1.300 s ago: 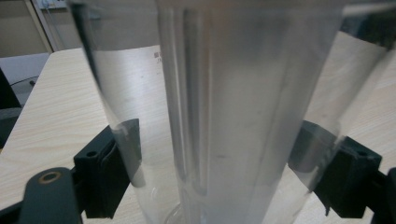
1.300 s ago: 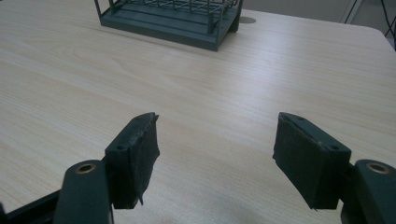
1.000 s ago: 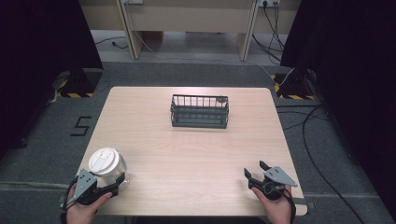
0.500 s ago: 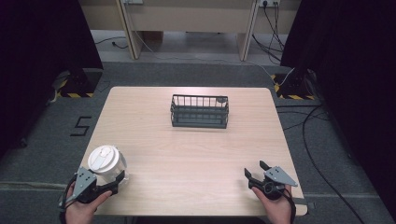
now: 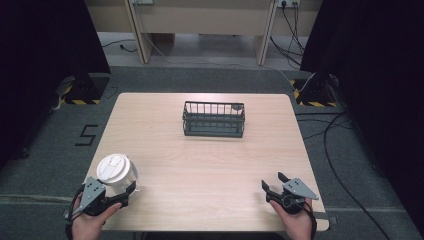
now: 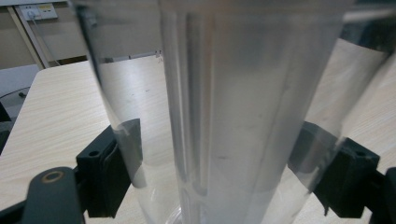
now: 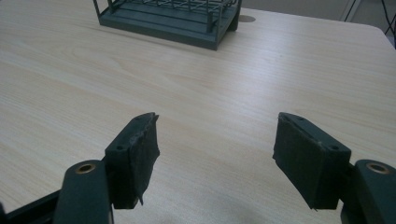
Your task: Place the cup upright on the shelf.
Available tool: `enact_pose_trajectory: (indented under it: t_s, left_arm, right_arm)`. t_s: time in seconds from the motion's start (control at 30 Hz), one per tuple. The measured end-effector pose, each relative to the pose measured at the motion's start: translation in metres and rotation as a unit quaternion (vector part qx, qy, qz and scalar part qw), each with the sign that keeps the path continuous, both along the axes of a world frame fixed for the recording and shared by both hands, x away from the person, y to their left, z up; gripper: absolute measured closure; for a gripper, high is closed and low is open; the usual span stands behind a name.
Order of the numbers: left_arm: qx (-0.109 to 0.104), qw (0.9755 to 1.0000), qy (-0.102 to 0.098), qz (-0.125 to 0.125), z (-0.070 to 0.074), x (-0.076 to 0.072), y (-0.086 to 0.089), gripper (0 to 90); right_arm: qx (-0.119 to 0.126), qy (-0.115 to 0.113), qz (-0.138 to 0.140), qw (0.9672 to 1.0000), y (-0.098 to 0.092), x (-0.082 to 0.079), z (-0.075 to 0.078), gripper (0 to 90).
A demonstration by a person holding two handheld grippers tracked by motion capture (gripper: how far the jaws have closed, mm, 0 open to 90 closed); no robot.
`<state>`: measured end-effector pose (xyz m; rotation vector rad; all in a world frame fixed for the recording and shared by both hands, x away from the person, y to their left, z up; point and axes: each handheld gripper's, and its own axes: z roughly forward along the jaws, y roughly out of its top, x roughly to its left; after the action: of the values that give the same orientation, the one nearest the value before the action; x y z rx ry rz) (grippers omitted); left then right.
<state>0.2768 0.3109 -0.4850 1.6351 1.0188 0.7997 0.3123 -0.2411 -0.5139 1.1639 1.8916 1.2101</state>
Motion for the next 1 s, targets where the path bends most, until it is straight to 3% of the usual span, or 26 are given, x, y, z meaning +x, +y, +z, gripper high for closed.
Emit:
enact_pose_trajectory:
  t_s: [1.0]
  left_arm:
    - [-0.008, 0.9994, -0.018, -0.028, 0.017, 0.017, -0.021, 17.5]
  right_arm:
    - [0.004, 0.002, 0.0, 1.0, -0.001, 0.0, 0.0, 31.0]
